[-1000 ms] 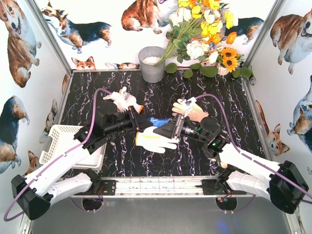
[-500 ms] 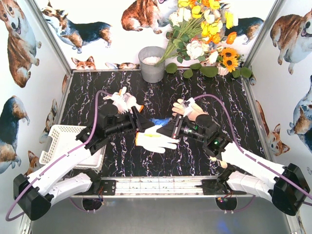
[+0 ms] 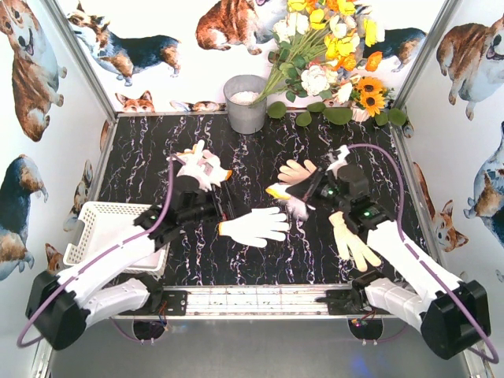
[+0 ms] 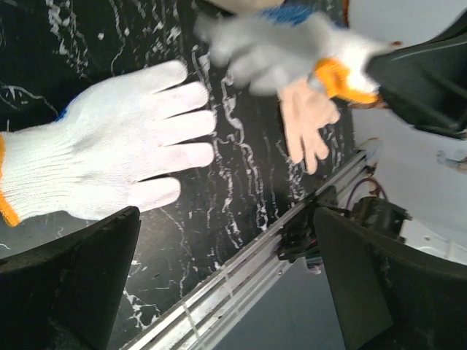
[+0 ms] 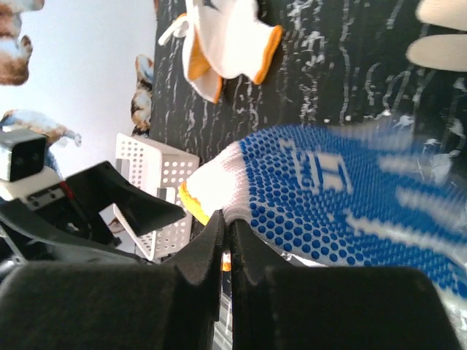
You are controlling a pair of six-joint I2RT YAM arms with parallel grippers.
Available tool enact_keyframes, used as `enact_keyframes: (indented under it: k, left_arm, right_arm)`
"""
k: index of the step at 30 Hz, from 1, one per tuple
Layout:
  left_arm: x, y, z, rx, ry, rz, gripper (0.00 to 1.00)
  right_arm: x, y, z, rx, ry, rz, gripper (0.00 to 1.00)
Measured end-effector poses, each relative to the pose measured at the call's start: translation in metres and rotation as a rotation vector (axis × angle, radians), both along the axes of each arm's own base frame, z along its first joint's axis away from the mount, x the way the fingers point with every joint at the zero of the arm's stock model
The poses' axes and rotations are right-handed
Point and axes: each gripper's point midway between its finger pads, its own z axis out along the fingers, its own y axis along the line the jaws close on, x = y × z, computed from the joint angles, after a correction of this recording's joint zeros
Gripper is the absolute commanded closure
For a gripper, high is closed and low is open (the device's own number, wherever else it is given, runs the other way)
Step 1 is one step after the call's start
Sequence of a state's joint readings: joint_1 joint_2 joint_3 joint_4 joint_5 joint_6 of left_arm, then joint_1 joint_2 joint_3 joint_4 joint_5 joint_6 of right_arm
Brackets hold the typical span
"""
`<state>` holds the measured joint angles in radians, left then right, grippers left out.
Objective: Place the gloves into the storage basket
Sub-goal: Move the glove to the center of the board.
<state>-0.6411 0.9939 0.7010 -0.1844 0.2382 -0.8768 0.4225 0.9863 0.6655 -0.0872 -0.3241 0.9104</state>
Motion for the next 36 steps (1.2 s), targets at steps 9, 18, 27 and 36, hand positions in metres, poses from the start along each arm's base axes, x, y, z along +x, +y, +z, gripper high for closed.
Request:
enact_keyframes:
  k: [9,18,27,36]
  left_arm:
    - [0.003,-0.031,-0.076,0.050,0.124,-0.068,0.01]
    - [0.011,-0.072,-0.098,0.060,0.107,-0.154,0.01]
    - [0.022,-0.063,-0.140,0.131,0.159,-0.109,0.00]
    - [0.056,0.023,-0.142,0.156,0.121,0.103,0.00]
  right_arm:
    - [-0.001,-0.042,0.011,0.024,0.010,-0.103,1.00]
    - [-0.018,-0.040,-0.006,0.066,0.081,-0.089,1.00]
    - [-0.024,-0.029,0.000,0.140,0.108,-0.040,1.00]
    - [-0.026,-0.008,-0.010,0.145,0.146,0.029,1.00]
